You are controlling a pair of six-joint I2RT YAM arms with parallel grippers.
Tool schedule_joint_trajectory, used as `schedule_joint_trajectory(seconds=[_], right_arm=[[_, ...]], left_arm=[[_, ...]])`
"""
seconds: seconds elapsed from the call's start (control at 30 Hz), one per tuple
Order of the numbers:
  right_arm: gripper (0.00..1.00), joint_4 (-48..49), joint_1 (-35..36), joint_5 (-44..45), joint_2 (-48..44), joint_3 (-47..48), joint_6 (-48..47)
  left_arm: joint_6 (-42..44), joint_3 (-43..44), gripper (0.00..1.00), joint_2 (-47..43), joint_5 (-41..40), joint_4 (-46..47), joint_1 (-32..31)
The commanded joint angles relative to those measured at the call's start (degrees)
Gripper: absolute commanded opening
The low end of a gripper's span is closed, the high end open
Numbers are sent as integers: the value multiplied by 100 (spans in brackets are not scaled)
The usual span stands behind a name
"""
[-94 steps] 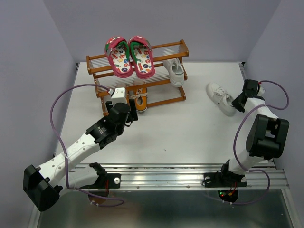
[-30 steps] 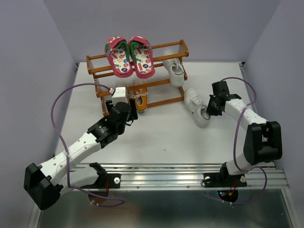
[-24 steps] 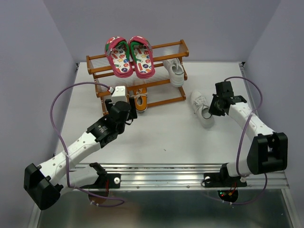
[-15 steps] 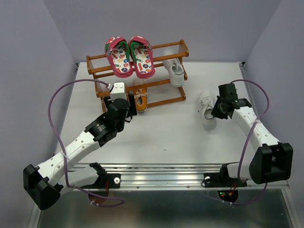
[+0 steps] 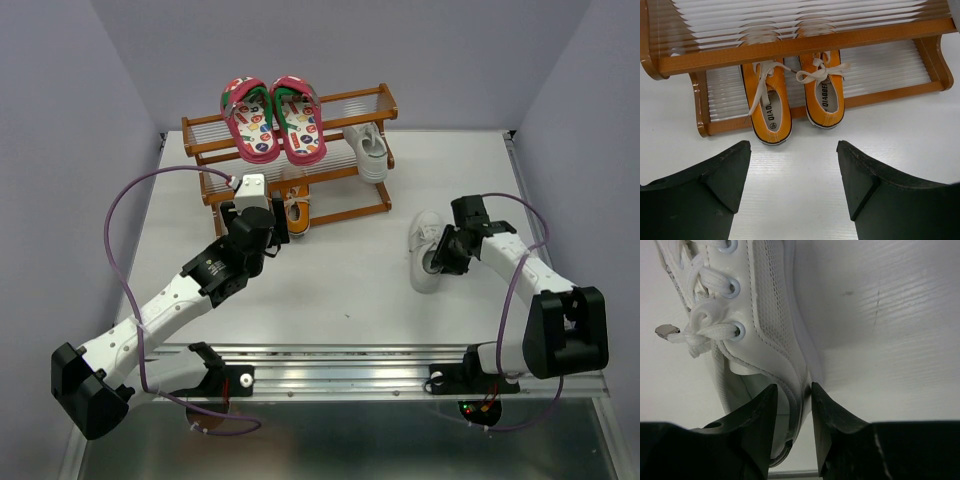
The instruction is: Place and organize the shoes onto the shoe shelf
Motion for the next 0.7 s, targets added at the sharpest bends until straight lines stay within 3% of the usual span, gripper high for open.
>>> schedule_joint_trajectory(seconds=[0.0, 0.1, 0.13, 0.17, 0.23, 0.43, 0.67], right_arm=[[39, 227, -17, -42, 173, 104, -232], [34, 350, -17, -121, 235, -2, -250], [19, 341, -17, -121, 218, 7, -250], [10, 324, -17, -112, 174, 16, -241], [1, 201, -17, -16, 42, 147, -250], [1, -598, -17, 652, -450, 1033, -531], [1, -1319, -17, 845, -758, 2343, -988]], left_arm=[[40, 171, 81, -17, -48, 188, -15], [31, 188, 81, -8, -57, 214, -15], [31, 197, 81, 9, -57, 206, -15], [39, 206, 81, 18, -57, 206, -15], [66, 241, 81, 10, -83, 206, -15], [127, 408, 83, -78, 65, 240, -6], [215, 689, 83, -228, -74, 162, -6]])
